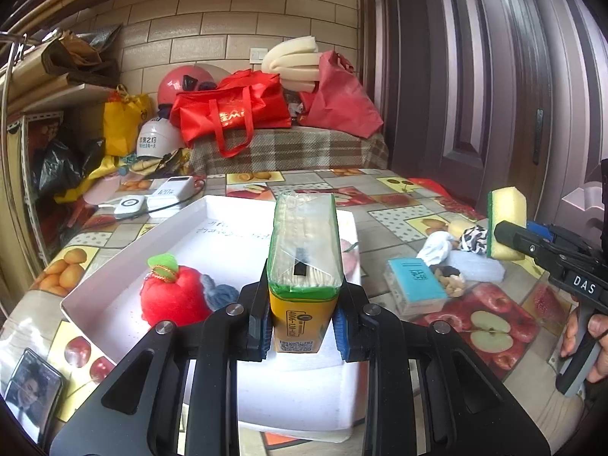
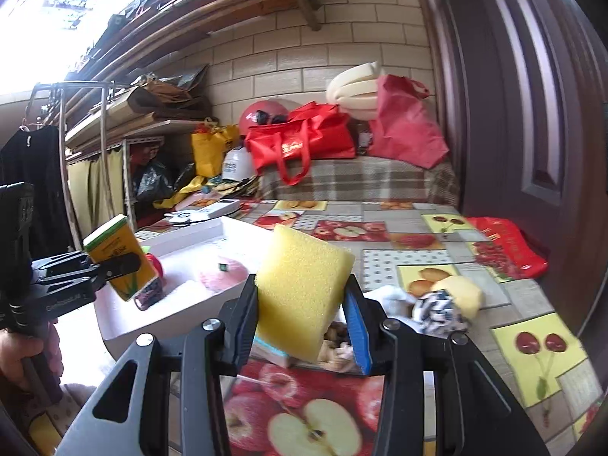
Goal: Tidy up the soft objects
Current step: 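Carry the juice carton and sponge into the white box and release both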
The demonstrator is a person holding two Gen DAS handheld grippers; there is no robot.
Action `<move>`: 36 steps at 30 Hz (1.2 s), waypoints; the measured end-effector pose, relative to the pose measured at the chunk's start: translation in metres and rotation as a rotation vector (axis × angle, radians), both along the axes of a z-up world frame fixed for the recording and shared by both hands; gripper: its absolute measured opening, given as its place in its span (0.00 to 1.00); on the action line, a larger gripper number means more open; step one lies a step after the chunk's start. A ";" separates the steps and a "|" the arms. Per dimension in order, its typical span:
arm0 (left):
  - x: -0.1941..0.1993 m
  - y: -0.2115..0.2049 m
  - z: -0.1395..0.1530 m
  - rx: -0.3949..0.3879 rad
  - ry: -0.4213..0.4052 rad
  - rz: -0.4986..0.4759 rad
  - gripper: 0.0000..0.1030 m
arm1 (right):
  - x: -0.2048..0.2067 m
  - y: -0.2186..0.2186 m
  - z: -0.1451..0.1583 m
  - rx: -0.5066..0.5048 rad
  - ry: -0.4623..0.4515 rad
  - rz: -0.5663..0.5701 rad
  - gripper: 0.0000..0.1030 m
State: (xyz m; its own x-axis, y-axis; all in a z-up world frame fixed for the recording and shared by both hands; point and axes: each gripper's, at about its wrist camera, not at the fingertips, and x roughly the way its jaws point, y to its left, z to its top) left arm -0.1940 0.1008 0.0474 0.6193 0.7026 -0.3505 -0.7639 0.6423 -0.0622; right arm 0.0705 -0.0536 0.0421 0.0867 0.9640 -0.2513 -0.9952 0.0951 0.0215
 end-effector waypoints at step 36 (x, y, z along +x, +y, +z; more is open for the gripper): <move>-0.028 0.094 -0.010 -0.111 0.035 0.155 0.24 | -0.102 0.111 -0.012 -0.131 -0.069 0.240 0.41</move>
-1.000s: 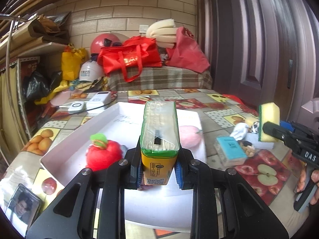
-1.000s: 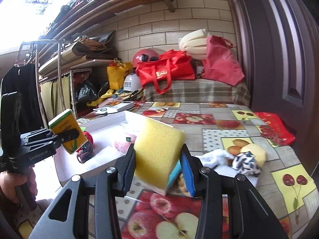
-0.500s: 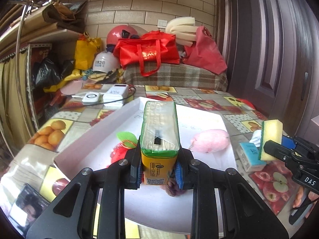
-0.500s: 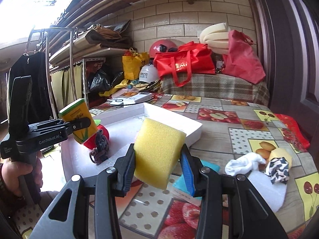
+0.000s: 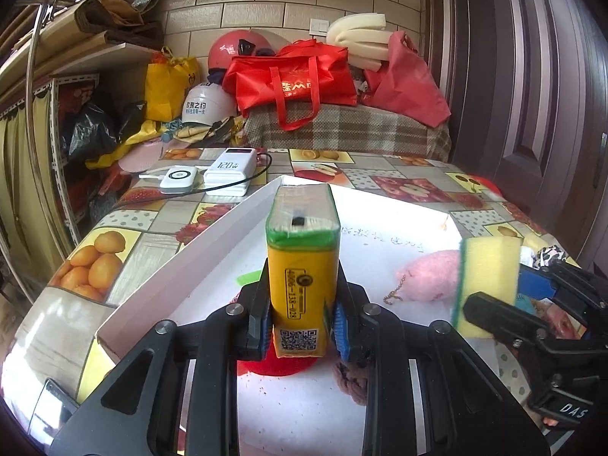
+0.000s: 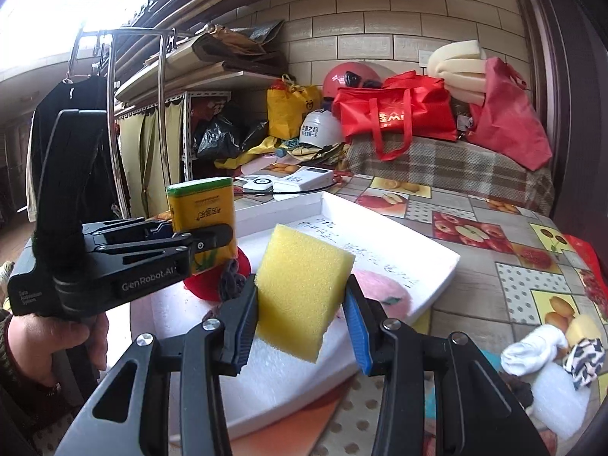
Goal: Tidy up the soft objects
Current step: 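Carry the juice carton and sponge into the white box and release both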
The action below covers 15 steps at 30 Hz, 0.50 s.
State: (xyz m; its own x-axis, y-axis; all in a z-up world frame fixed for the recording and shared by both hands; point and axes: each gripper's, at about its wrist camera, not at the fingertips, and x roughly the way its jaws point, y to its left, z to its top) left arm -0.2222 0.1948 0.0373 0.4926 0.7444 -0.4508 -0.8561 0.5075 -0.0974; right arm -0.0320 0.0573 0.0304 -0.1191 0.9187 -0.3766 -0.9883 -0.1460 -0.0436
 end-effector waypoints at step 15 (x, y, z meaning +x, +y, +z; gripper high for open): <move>-0.002 0.020 -0.002 -0.052 -0.024 0.023 0.24 | 0.003 0.037 -0.004 -0.071 0.065 -0.060 0.42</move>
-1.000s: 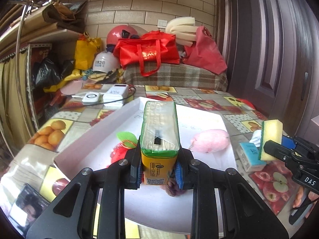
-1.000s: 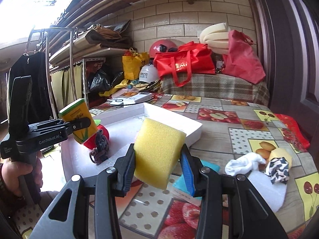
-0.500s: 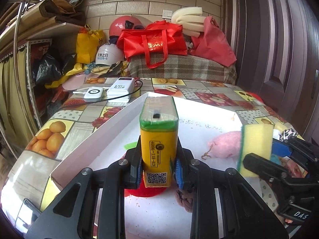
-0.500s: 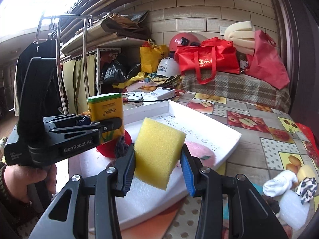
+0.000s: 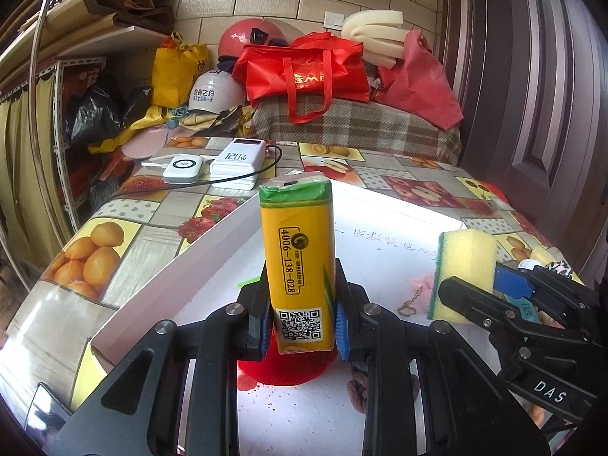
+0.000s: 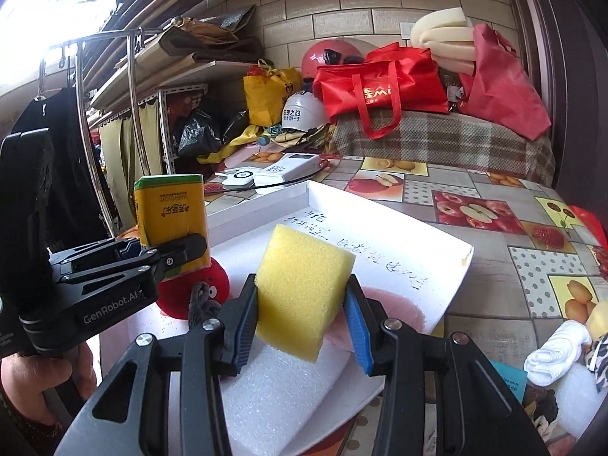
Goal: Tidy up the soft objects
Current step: 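Carry the juice carton and sponge into the white box and release both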
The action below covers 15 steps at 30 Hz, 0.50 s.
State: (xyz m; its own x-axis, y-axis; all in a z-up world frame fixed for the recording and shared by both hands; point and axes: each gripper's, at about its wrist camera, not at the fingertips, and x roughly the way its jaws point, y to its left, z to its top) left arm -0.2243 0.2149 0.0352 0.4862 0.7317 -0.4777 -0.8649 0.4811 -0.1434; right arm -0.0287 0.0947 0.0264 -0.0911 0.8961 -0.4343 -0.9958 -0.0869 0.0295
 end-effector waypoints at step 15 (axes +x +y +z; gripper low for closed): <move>-0.011 -0.002 0.001 0.040 0.009 0.121 0.99 | 0.007 0.000 0.003 0.029 0.003 -0.047 1.00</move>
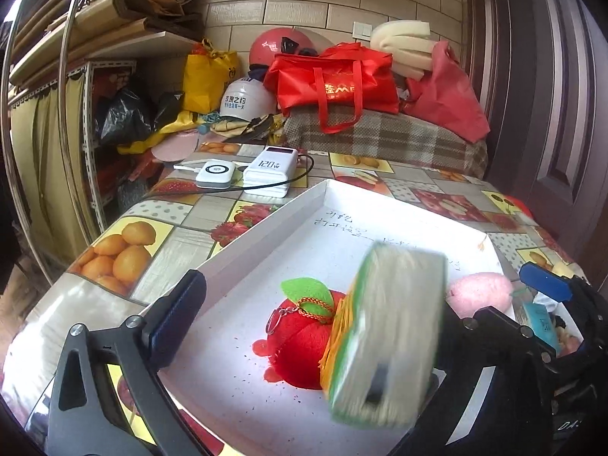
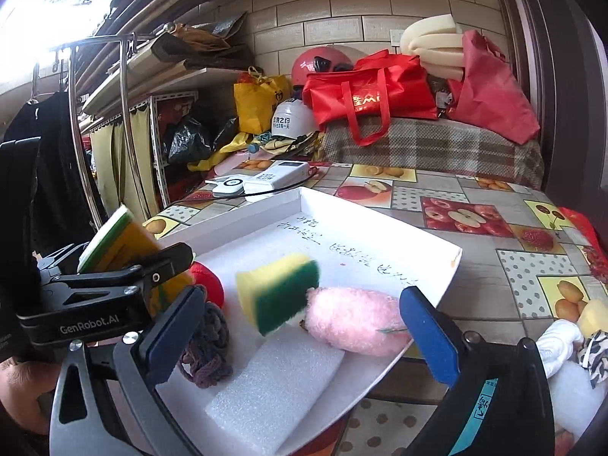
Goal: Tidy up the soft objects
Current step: 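Carry the juice carton and sponge into the white box and release both, then move both open tools back over the remaining loose items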
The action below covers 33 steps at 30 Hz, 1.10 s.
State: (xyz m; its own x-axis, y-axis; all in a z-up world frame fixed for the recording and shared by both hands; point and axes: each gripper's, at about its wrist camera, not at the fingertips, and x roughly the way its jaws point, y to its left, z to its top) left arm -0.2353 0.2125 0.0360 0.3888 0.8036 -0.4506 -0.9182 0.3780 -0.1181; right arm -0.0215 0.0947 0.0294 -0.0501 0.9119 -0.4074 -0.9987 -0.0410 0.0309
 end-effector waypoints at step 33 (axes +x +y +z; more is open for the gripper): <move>0.064 -0.091 0.014 0.161 0.040 -0.191 1.00 | 0.056 -0.089 0.007 0.121 -0.102 -0.116 1.00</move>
